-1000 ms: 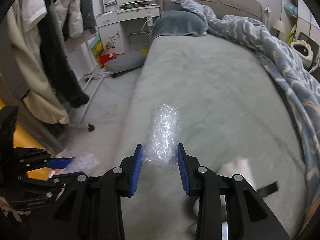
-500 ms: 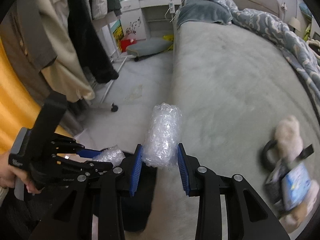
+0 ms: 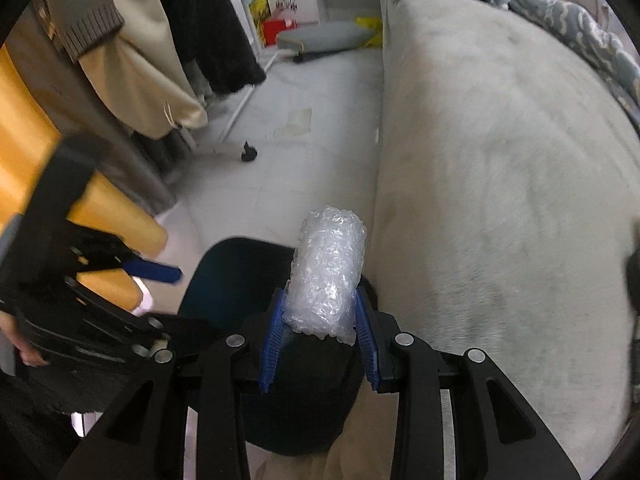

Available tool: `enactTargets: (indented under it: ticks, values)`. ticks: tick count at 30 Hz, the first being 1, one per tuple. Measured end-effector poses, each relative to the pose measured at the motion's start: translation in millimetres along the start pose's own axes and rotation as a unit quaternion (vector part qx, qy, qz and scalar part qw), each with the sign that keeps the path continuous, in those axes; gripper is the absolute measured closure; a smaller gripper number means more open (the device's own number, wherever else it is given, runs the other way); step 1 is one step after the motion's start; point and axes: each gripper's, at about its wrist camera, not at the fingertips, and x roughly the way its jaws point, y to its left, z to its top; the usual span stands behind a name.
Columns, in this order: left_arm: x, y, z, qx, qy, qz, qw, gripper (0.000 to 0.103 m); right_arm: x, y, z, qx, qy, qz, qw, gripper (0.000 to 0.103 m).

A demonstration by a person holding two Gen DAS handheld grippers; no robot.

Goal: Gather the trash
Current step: 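Carry the bubble-wrap roll over the green bin and open the right tool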

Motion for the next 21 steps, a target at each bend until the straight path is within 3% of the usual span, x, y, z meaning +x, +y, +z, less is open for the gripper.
enactTargets:
  ticks: [4,10,15,17,19,21]
  values:
    - [-18,12,-4,-0.003,-0.035,0.013,0.9993,0.038,18,5,-3,-0.003,0.025,0.005,1.000,0.068]
    - [-58,20,-7,0.000,-0.124,0.018,0.9921,0.044,47,11,-11,0.004,0.060,0.018,0.998,0.068]
    - [-88,18,-2,0.000,-0.198,0.019,0.9800,0.044,75,20,-21,-0.005,0.096,0.012,0.995,0.068]
    - [-104,14,-1,0.011,-0.244,0.045,0.9686,0.044,85,24,-27,-0.013,0.111,0.009,0.994,0.068]
    - [-114,11,-1,0.024,-0.265,0.063,0.9618,0.044,90,29,-33,-0.024,0.122,0.005,0.992,0.068]
    - [-126,8,-1,0.027,-0.289,0.061,0.9551,0.044,93,33,-36,-0.029,0.128,0.007,0.991,0.068]
